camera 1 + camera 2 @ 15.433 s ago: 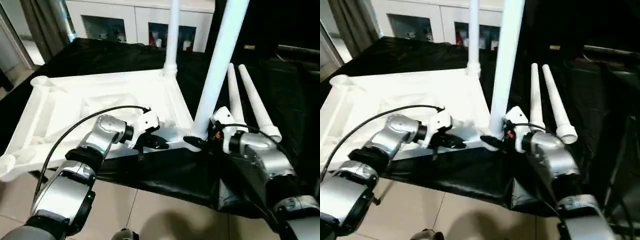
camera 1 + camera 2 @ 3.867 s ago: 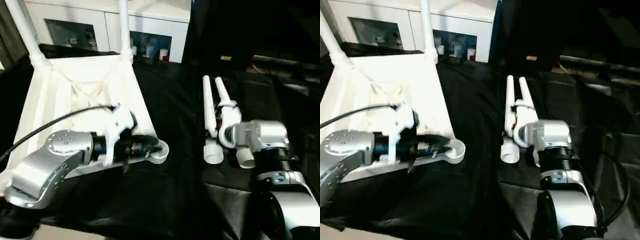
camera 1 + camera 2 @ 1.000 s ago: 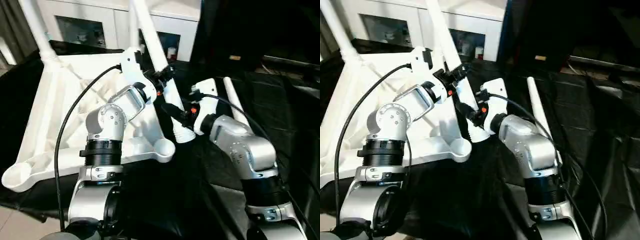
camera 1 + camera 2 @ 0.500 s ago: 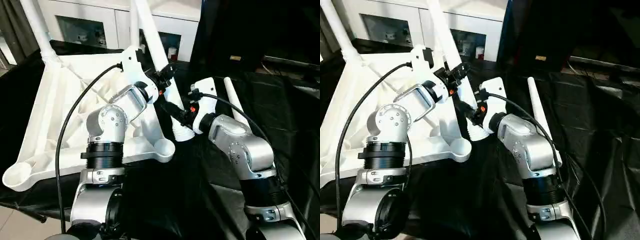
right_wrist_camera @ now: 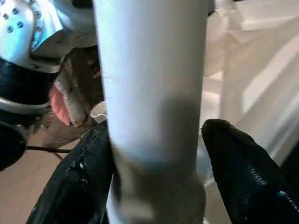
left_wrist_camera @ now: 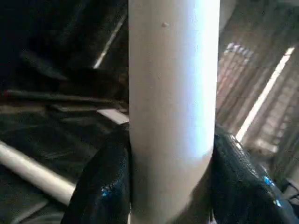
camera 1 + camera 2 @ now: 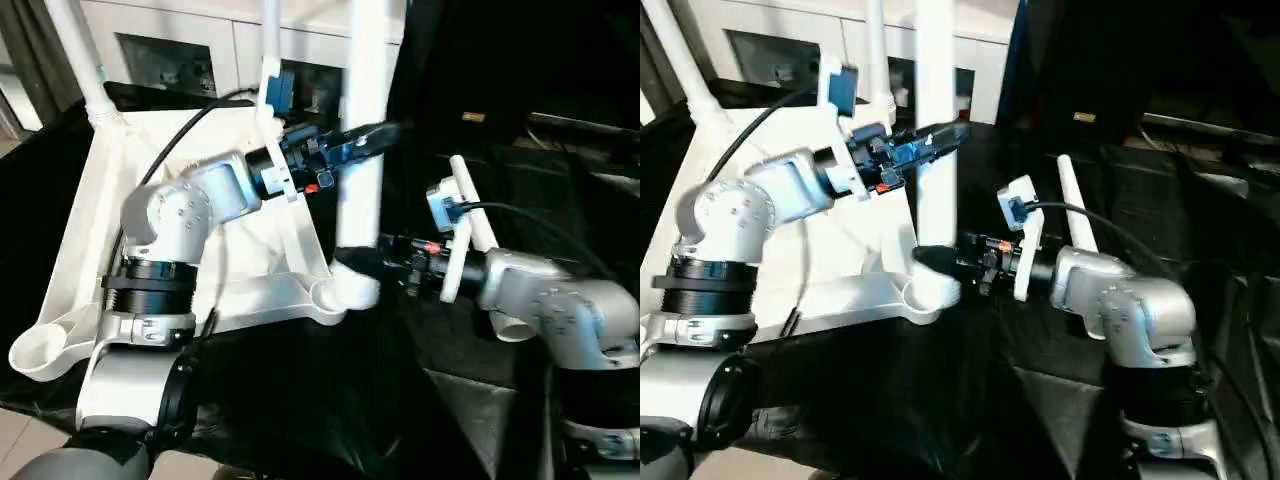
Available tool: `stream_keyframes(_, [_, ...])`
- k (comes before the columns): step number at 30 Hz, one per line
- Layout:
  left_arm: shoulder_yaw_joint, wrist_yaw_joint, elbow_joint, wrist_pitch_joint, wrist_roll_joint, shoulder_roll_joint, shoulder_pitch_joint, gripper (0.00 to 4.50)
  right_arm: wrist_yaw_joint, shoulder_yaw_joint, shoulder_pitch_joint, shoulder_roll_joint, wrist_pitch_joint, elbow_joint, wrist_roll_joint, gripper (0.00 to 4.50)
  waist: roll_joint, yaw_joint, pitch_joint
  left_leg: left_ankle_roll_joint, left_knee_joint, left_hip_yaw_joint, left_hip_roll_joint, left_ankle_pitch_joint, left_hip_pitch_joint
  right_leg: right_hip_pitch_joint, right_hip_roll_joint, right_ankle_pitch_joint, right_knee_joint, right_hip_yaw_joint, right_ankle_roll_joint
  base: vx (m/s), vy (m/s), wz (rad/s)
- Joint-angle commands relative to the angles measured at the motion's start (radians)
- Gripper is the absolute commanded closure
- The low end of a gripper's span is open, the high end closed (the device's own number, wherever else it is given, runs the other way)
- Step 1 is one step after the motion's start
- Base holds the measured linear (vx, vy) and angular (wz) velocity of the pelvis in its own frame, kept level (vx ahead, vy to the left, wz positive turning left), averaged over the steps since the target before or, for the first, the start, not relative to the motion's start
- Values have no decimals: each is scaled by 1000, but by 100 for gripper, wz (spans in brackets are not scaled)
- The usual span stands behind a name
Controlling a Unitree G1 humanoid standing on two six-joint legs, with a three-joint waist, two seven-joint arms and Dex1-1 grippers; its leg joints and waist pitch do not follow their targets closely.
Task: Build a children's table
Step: Insert table leg to table base
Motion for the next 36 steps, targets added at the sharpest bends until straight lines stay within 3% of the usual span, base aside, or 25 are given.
stream_keyframes(1, [26, -16, -31, 20, -56, -15, -32, 266, -21, 11, -7, 0, 10, 5, -7, 145, 8, 5, -83, 8, -59, -6, 32, -44, 8, 73, -84, -2, -63, 52, -244, 0, 0, 0])
stream_keyframes(2, [33, -28, -32, 26, -69, -18, -36, 266, -30, 13, -12, 6, 17, 9, -5, 172, 14, 4, -83, 4, -59, -7, 32, -44, 7, 73, -83, -7, -64, 52, -242, 0, 0, 0])
stream_keyframes(3, [36, -43, -34, 31, -78, -20, -35, 266, -40, 12, -17, 13, 21, 12, -3, 172, 11, 4, -83, 3, -60, -8, 30, -44, 5, 74, -81, -15, -65, 51, -236, 0, 0, 0])
stream_keyframes(7, [31, -54, -20, 29, -73, -12, -31, 266, -56, 6, -18, 16, 32, 12, 8, 197, 19, 5, -84, -5, -60, -9, 33, -51, 8, 71, -80, -36, -66, 50, -222, 0, 0, 0])
stream_keyframes(10, [26, -57, -13, 24, -70, -5, -30, 266, -63, 2, -16, 17, 35, 9, 14, 216, 19, 6, -86, -10, -60, -8, 31, -48, 9, 70, -78, -17, -66, 50, -216, 0, 0, 0])
stream_keyframes(11, [27, -58, -9, 25, -71, -3, -33, 266, -71, -6, -16, 24, 32, 9, 17, 225, 26, 7, -87, -12, -60, -10, 32, -46, 8, 70, -78, -5, -64, 49, -218, 0, 0, 0])
stream_keyframes(12, [29, -58, -9, 22, -70, -3, -33, 266, -76, -9, -15, 28, 29, 8, 17, 225, 23, 7, -87, -14, -61, -10, 32, -48, 8, 71, -78, 2, -63, 48, -221, 0, 0, 0])
stream_keyframes(13, [31, -56, -6, 21, -68, -4, -34, 266, -81, -11, -14, 32, 25, 9, 16, 233, 32, 9, -87, -17, -60, -11, 31, -48, 7, 71, -78, 7, -62, 48, -223, 0, 0, 0])
stream_keyframes(16, [36, -23, 2, 8, -52, -15, -33, 266, -116, -15, -12, 47, 12, 7, 3, 234, 26, 6, -87, -15, -60, -10, 29, -50, 5, 74, -78, 12, -64, 49, -224, 0, 0, 0])
stream_keyframes(17, [39, 7, 9, 7, -42, -21, -34, 210, -129, -15, -11, 51, 3, 5, -4, 238, 31, 7, -88, -18, -59, -10, 29, -53, 5, 74, -78, 5, -65, 48, -222, 0, 0, 0])
stream_keyframes(21, [50, 187, 39, -40, 34, -69, -16, 178, -187, -6, -7, 82, -61, -4, -46, 244, 32, 6, -88, -26, -59, -11, 30, -58, 5, 74, -79, -18, -68, 48, -214, 0, 0, 0])
stream_keyframes(25, [-2, 369, -17, -124, 169, -124, 48, 152, -249, 18, -7, 118, -109, 10, -97, 247, 23, 3, -87, -19, -60, -11, 31, -52, 1, 77, -79, -27, -70, 49, -190, 0, 0, 0])
stream_keyframes(26, [-15, 416, -34, -143, 201, -140, 67, 141, -269, 31, -9, 128, -127, 17, -117, 248, 27, -1, -87, -18, -62, -13, 32, -45, -3, 78, -79, -30, -70, 48, -184, 0, 0, 0])
stream_keyframes(29, [-12, 464, -40, -150, 212, -157, 78, 118, -290, 44, -12, 134, -148, 24, -136, 249, 26, -2, -89, -10, -58, -10, 28, -35, 0, 76, -75, -15, -70, 50, -180, 0, 0, 0])
stream_keyframes(30, [-4, 507, -43, -154, 224, -172, 80, 166, -302, 48, -17, 141, -154, 28, -143, 249, 31, -4, -89, -10, -59, -11, 30, -40, 1, 72, -74, -12, -71, 49, -181, 0, 0, 0])
stream_keyframes(32, [21, 599, -44, -183, 245, -211, 85, 155, -321, 56, -32, 154, -169, 44, -162, 250, 21, -7, -87, -8, -59, -10, 31, -51, 0, 74, -75, -21, -72, 49, -187, 0, 0, 0])
stream_keyframes(34, [22, 653, -53, -200, 270, -231, 95, 200, -334, 58, -39, 164, -178, 54, -175, 251, 16, -5, -86, -1, -59, -9, 29, -48, 1, 74, -75, -40, -74, 49, -182, 0, 0, 0])
stream_keyframes(36, [23, 677, -61, -213, 284, -237, 100, 208, -336, 61, -40, 165, -181, 55, -179, 251, 20, -4, -86, 5, -58, -9, 31, -44, 2, 71, -76, -49, -74, 50, -175, 0, 0, 0])
